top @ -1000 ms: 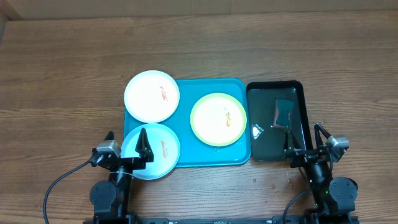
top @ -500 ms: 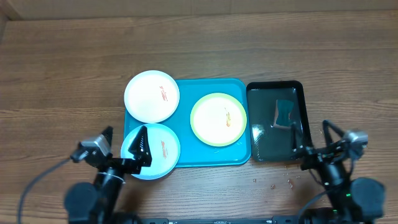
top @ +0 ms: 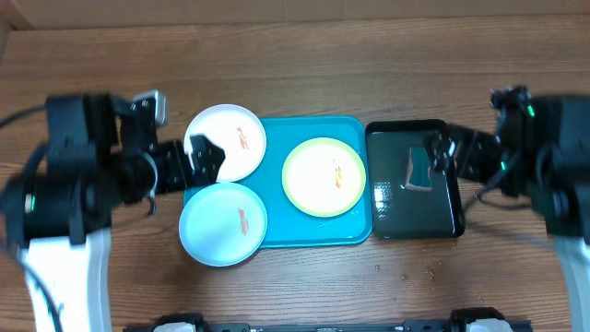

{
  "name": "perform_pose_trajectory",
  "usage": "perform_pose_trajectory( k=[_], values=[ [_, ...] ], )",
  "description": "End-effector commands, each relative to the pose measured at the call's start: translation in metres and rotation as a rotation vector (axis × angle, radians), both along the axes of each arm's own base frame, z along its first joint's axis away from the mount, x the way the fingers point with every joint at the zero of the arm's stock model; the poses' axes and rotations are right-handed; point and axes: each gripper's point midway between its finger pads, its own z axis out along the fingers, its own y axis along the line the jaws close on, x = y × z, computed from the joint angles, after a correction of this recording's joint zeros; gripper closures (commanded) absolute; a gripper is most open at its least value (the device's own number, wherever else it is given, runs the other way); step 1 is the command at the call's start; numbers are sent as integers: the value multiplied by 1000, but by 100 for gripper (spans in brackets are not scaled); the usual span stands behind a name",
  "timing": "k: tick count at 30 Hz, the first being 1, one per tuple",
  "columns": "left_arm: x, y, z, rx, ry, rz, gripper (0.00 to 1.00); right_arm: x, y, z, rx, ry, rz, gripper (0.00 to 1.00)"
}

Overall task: Clean dirty plates on tray and stack at the side
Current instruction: 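Move left gripper to yellow plate rim, right gripper to green sponge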

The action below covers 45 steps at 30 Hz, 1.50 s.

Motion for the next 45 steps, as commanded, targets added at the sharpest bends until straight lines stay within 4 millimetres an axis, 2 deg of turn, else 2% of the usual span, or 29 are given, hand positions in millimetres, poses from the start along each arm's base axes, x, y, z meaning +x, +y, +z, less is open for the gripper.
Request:
perform_pose_trajectory(
  k=[1, 3, 4, 6, 8, 10, 11, 14, 18, 20, 25, 28, 32, 39, 45],
  values=[
    [12, -6, -12, -30, 76, -39, 1, 13, 1, -3, -3, 61, 8, 0],
    [15, -9, -28, -47, 154, -48, 41, 17, -3, -17, -26, 116, -4, 0],
    [17, -10, -35, -48, 188, -51, 51, 19, -6, -23, -47, 137, -16, 0],
    [18, -13, -51, -39, 247, -65, 58, 21, -15, -34, -94, 179, -40, 4],
    [19, -17, -67, -11, 298, -84, 55, 22, -20, -45, -125, 225, -52, 7],
    [19, -22, -82, 28, 355, -87, 48, 22, -21, -55, -138, 270, -45, 11],
    [19, -25, -94, 64, 389, -76, 46, 21, -21, -62, -148, 301, -28, 16],
    [22, -34, -117, 122, 425, -64, 45, 22, -21, -76, -162, 361, -5, 21],
    [25, -59, -144, 126, 438, -93, 45, 26, -21, -93, -167, 424, -1, 21],
    [28, -69, -155, 124, 429, -103, 44, 30, -21, -100, -174, 442, -3, 24],
    [40, -90, -172, 127, 390, -138, 49, 36, -21, -122, -176, 458, -2, 33],
    [45, -95, -182, 155, 389, -120, 50, 39, -21, -143, -176, 453, -2, 34],
    [48, -103, -195, 171, 405, -133, 50, 53, -23, -175, -185, 395, -12, 34],
    [52, -107, -215, 185, 445, -139, 55, 60, -22, -227, -179, 321, -18, 34],
    [53, -107, -234, 198, 488, -140, 56, 61, -24, -254, -183, 265, -26, 37]
  ],
)
